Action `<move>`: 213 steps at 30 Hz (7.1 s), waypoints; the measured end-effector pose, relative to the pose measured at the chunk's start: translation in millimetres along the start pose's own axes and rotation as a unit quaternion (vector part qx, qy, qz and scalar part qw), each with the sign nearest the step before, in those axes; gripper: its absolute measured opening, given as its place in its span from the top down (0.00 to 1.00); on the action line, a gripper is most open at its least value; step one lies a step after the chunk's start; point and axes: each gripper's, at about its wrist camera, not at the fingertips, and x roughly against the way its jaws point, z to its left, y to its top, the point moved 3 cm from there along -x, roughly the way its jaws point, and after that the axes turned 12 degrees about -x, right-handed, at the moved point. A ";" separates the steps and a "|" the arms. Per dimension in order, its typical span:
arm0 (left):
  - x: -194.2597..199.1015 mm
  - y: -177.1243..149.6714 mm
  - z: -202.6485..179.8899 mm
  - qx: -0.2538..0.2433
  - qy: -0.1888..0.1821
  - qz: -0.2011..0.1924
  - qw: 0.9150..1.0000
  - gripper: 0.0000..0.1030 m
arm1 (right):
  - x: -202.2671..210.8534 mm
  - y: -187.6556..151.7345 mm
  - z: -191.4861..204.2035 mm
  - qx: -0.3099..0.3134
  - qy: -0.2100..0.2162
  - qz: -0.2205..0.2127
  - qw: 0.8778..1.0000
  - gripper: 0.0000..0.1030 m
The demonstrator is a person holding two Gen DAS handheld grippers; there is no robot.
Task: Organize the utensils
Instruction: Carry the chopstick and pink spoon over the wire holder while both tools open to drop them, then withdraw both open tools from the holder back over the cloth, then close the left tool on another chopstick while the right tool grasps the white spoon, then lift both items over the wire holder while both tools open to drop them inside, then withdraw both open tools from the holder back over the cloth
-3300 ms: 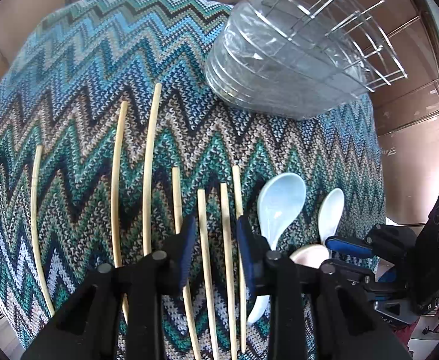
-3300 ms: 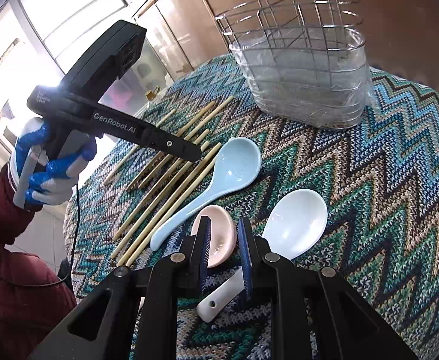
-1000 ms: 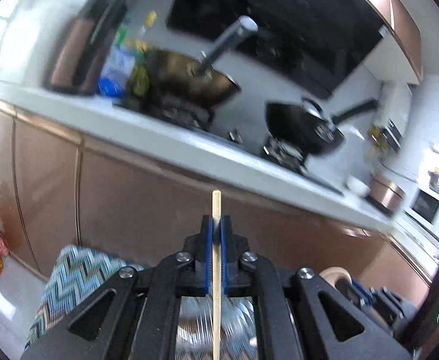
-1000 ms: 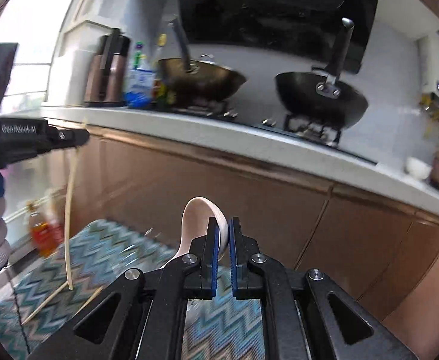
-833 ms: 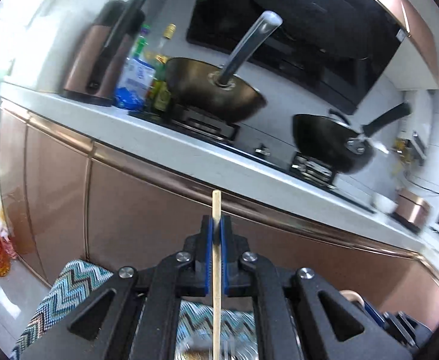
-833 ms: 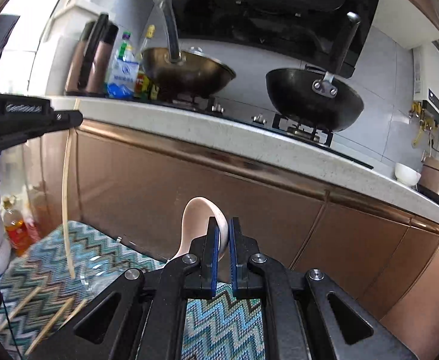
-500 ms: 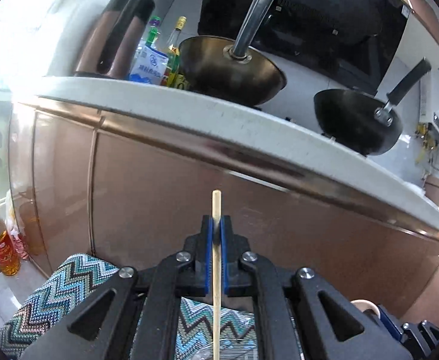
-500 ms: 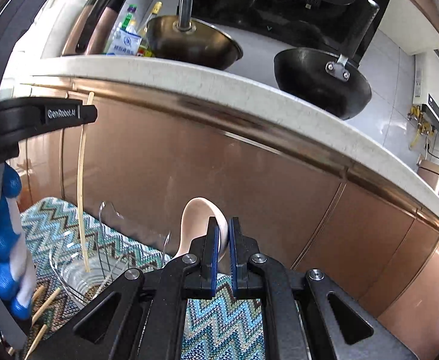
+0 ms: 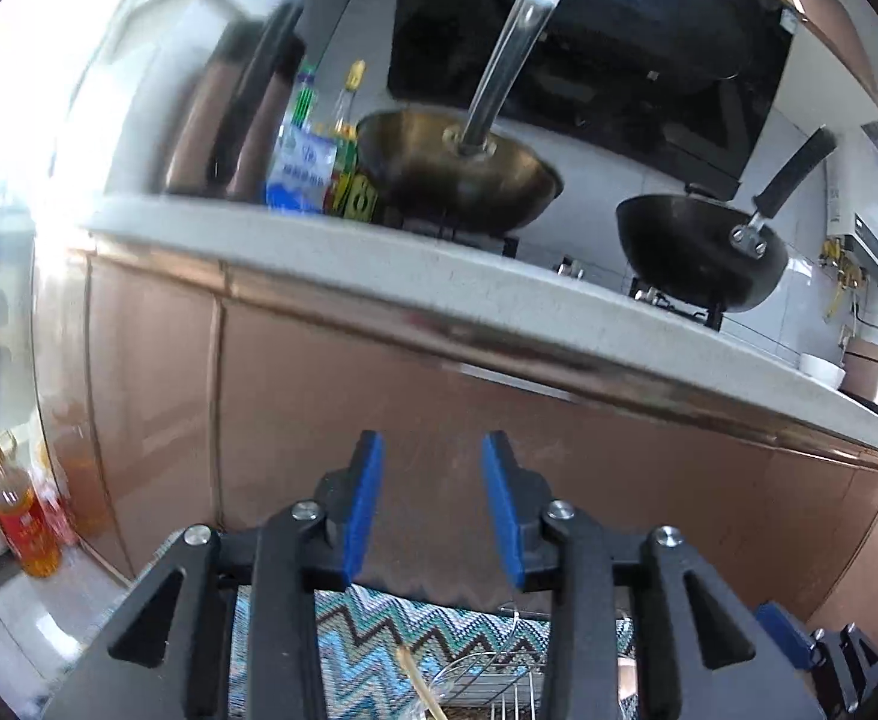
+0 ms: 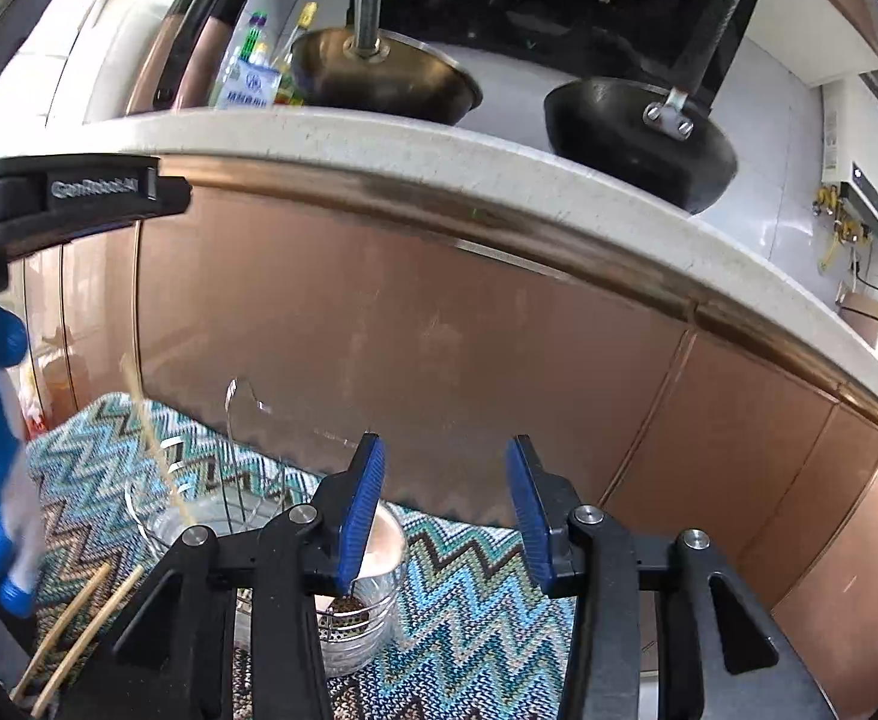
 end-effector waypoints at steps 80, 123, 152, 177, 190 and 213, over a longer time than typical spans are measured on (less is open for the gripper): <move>-1.5 -232.7 -15.5 -0.008 -0.174 0.555 0.814 0.87 | 61.1 -150.7 -59.8 -0.114 0.229 0.292 0.921 0.57; 27.2 -213.8 -14.5 -0.011 -0.178 0.477 0.860 0.96 | 23.6 -137.9 -47.8 -0.101 0.263 0.332 0.900 0.96; 147.2 -65.5 23.8 -0.012 -0.220 0.236 0.946 0.96 | 150.0 -44.0 -42.4 -0.109 0.193 0.138 0.965 0.96; -17.2 14.7 -20.9 0.000 -0.094 0.042 0.995 0.96 | -7.2 24.8 1.4 -0.089 0.098 0.016 0.991 0.96; -47.3 -38.8 -21.9 -0.007 -0.084 0.065 0.994 0.94 | -33.1 -21.1 4.9 -0.092 0.104 0.040 0.990 0.91; 102.4 32.8 34.7 -0.028 -0.062 0.014 0.998 0.60 | 118.6 26.3 -29.7 -0.112 0.088 -0.029 0.989 0.75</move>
